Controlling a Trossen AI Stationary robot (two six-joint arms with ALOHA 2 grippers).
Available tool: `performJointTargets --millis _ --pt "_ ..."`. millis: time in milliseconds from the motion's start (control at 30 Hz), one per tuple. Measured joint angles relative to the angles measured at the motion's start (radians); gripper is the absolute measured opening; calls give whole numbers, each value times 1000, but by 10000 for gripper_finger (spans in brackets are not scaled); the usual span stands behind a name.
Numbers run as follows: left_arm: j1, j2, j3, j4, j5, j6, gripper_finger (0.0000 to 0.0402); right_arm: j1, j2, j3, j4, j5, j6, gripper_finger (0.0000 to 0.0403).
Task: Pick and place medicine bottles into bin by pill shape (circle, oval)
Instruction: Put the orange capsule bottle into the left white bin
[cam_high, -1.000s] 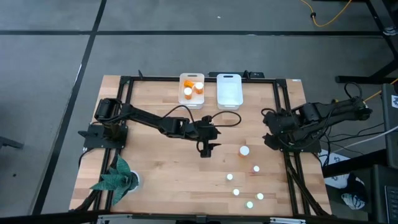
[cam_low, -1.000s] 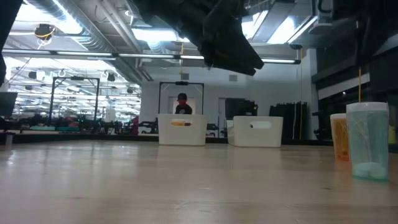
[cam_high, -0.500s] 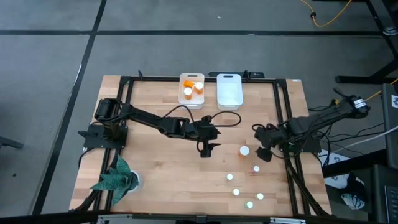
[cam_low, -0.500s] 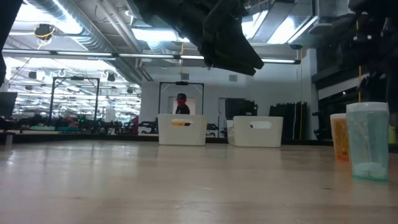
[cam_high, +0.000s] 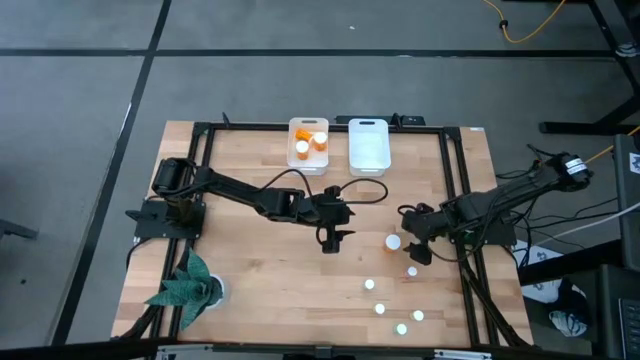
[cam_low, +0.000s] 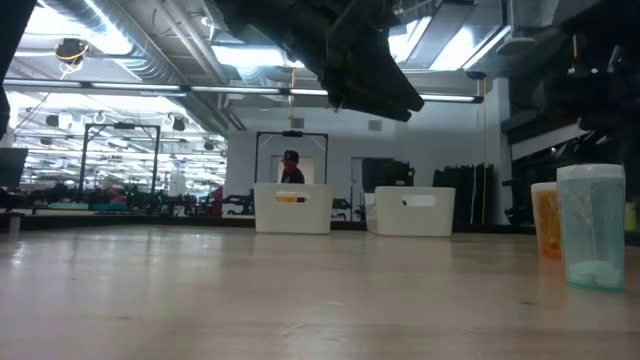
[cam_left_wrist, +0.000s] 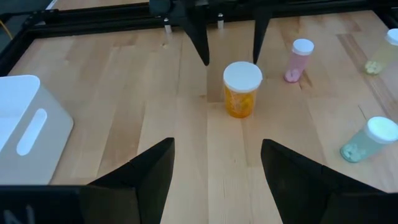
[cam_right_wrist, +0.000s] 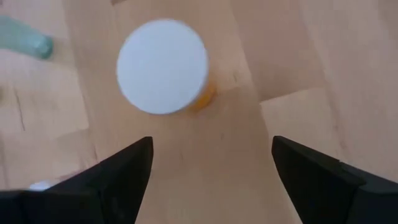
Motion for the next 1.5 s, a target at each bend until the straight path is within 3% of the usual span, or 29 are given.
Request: performJointTargets --millis 433,633,967,1367,1500 --pt "0 0 0 -9 0 0 231 -1 214 0 247 6 -125 330" --pt "0 0 0 -8 0 1 231 -17 221 0 258 76 -137 330" --pt "0 0 0 -8 0 1 231 -28 221 0 257 62 -181 330" --pt "0 0 0 -8 0 1 231 -32 221 0 277 262 -233 330" --pt "0 0 0 -8 0 1 231 -57 220 0 328 277 -262 330"
